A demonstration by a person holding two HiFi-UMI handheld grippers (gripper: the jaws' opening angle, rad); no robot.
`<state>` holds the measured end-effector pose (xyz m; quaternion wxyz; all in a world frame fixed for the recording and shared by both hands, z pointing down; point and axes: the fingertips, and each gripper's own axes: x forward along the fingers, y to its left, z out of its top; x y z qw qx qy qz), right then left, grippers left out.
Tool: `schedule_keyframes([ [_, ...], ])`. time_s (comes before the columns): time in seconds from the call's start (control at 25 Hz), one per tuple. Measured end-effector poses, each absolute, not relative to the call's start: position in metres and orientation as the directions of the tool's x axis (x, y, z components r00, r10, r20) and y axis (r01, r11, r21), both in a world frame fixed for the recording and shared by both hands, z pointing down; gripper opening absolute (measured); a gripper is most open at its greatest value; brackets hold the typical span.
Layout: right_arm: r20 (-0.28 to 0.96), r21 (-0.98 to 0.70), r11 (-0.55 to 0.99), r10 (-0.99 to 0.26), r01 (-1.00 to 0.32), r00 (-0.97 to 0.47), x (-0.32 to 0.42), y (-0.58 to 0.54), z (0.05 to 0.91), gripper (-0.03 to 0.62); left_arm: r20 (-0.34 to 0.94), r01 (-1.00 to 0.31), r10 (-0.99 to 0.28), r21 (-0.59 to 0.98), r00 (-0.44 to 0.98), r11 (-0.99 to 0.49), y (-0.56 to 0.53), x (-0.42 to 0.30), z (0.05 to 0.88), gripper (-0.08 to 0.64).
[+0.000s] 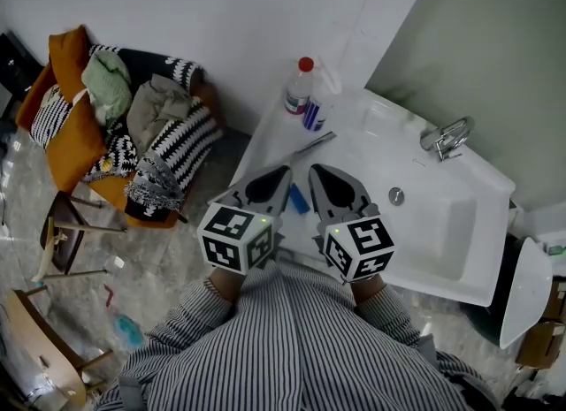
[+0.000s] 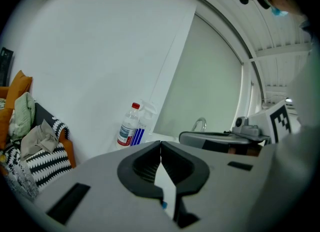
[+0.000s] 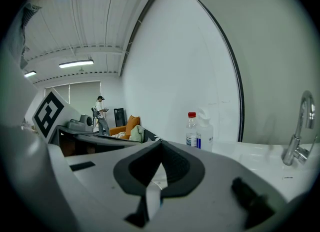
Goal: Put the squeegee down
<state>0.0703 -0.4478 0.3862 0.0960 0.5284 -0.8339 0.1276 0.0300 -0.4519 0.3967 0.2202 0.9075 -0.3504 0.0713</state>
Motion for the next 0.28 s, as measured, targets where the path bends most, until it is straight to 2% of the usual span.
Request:
schedule_keyframes([
  [0.28, 0.296, -0.118, 0.41, -0.855, -0.904, -0.426, 0.0692, -0.4496, 0.3867, 0.015, 0.28, -0.665, -0.604, 0.351, 0.746, -0.659, -0.4533, 0.0299, 0.3954, 0.012],
])
